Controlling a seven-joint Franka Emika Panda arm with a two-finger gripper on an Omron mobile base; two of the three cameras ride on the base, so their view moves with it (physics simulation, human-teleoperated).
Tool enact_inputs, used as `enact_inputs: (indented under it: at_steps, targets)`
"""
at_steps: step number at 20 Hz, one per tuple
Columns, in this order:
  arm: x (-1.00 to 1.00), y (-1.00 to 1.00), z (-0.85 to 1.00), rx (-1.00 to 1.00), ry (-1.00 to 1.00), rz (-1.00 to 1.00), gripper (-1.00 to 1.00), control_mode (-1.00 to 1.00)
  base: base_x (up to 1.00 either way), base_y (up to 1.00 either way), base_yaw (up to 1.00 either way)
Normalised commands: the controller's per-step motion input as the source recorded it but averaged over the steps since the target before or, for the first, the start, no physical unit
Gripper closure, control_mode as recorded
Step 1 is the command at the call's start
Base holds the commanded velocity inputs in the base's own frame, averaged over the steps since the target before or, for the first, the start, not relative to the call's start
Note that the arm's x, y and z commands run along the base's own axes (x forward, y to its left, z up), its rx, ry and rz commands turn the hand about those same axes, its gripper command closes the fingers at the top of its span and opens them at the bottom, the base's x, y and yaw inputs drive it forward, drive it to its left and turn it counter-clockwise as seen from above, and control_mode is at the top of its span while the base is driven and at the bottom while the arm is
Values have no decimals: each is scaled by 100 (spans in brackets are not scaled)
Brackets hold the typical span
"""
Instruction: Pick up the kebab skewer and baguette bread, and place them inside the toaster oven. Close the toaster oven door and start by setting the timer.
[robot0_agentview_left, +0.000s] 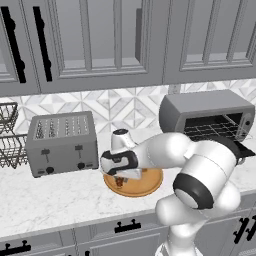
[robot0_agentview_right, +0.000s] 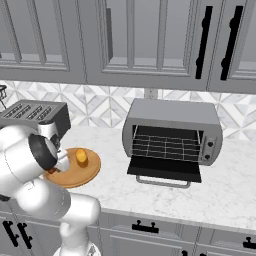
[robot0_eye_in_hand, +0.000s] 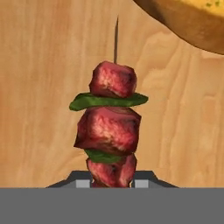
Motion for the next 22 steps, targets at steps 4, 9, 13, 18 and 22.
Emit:
enact_inputs:
  at_steps: [4,9,13,18,22]
  targets:
    - [-26,-13,32,0,-2,-1,100,-100,0,0,0]
    - [-39,-23,50,0,0,-4,100,-100,0,0,0]
    - [-47,-24,46,0,-1,-9,100,-100,0,0,0]
    - [-28,-25,45,1,0,-10,100,-100,0,0,0]
    - [-20,-8,31,0,0,-9,100,-100,0,0,0]
